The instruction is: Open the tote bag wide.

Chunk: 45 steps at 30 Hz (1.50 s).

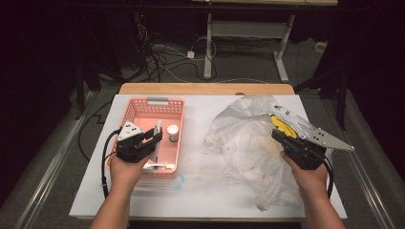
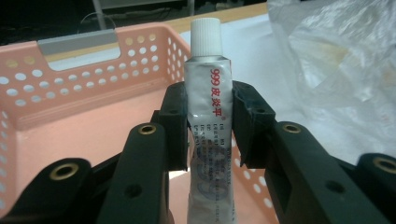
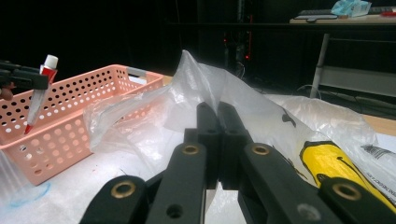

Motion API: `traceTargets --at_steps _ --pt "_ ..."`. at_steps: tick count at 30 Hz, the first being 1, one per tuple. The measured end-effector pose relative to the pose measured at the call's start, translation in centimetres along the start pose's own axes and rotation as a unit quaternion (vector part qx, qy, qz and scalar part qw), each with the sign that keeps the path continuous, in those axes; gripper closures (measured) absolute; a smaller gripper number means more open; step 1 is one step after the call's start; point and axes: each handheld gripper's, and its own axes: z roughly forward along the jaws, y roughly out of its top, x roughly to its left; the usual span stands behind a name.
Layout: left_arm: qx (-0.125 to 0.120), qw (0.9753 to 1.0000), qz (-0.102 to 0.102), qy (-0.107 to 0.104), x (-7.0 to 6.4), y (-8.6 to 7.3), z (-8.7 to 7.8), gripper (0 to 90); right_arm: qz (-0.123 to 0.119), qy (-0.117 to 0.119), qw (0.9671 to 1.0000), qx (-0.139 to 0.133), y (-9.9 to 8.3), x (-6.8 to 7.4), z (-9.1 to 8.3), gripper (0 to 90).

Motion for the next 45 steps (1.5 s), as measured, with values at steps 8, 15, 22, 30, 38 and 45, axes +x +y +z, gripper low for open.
traceTargets --at_steps 8,15,22,30,38,45 --pt "-0.013 0.9998 0.009 -0.014 -1.2 0.6 -0.4 67.1 -0.001 0.002 1.0 -0.003 0.1 0.0 -0.1 90.0" --pt "-0.024 0.999 0.021 -0.03 -2.4 1.4 -0.6 67.1 0.001 0.001 1.0 -0.002 0.0 0.0 -0.2 90.0" --pt "-0.036 0.9979 0.025 -0.047 -3.5 2.0 -0.9 67.1 -0.002 -0.001 1.0 -0.004 0.0 -0.1 -0.2 90.0" --pt "-0.048 0.9962 0.031 -0.066 -4.8 2.5 -1.2 67.1 0.0 0.0 1.0 -0.002 0.0 0.0 -0.2 90.0" --pt "-0.046 0.9941 0.039 -0.09 -6.2 2.5 -0.6 67.1 -0.001 0.0 1.0 -0.003 0.0 0.0 -0.2 90.0" --pt "-0.032 0.9925 0.053 -0.105 -7.4 2.1 0.5 67.0 -0.002 0.001 1.0 -0.004 0.0 0.0 -0.2 90.0"
